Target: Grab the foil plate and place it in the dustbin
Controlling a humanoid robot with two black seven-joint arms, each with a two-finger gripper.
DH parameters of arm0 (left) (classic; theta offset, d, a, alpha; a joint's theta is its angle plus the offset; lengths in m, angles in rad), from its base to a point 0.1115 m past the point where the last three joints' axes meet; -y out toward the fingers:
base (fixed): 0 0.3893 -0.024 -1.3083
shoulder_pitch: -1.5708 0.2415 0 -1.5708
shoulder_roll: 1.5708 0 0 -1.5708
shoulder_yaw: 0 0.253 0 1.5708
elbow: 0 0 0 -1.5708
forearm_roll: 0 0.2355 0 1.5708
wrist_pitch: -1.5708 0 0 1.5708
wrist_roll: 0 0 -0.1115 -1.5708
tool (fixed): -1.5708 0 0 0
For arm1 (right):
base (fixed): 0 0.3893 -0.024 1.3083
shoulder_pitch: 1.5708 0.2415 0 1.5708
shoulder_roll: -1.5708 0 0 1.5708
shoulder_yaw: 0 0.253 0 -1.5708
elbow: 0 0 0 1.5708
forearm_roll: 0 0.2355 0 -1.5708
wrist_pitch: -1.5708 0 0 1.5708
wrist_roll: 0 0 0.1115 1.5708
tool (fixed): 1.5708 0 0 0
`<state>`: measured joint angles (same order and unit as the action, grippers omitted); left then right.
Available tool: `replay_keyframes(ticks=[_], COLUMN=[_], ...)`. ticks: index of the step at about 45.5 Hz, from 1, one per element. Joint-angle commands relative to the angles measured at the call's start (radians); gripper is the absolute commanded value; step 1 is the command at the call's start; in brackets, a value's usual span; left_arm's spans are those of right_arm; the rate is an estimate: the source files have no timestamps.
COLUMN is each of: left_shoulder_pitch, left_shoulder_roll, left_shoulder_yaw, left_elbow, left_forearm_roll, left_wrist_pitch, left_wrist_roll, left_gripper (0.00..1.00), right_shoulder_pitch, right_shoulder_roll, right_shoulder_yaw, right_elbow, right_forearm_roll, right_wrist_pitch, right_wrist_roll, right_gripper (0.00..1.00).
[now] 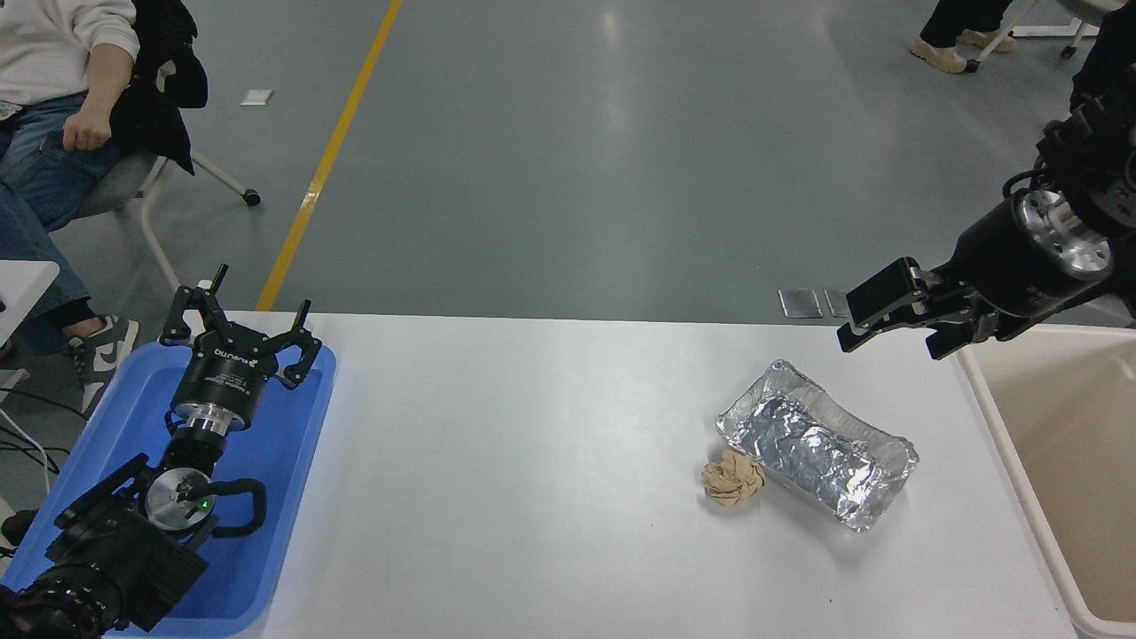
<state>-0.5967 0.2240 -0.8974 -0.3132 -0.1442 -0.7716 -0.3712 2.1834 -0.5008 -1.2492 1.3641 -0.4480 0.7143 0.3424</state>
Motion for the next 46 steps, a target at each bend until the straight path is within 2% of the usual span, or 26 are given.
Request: replay_keyframes(ticks=[1, 46], left_shoulder_pitch=[0.000, 0.000], left_shoulder_roll=[0.000, 0.000], left_shoulder_yaw=[0.000, 0.000], left_elbow=[0.000, 0.000], left_forearm_roll=[0.000, 0.000], left_wrist_pitch=[0.000, 0.000], left_wrist_roll=[0.000, 0.000], left_gripper=[1.00, 1.00], right_shoulder_pitch=[0.004, -0.024], right_shoulder_roll=[-0.001, 0.004], right_shoulder_yaw=[0.010, 0.030], right_elbow=[0.003, -0.014], right_forearm_roll=[0.000, -0.003], right_wrist_pitch=[0.002, -0.001], right_wrist_roll=[0.001, 0.003], right_gripper=[1.00, 1.00])
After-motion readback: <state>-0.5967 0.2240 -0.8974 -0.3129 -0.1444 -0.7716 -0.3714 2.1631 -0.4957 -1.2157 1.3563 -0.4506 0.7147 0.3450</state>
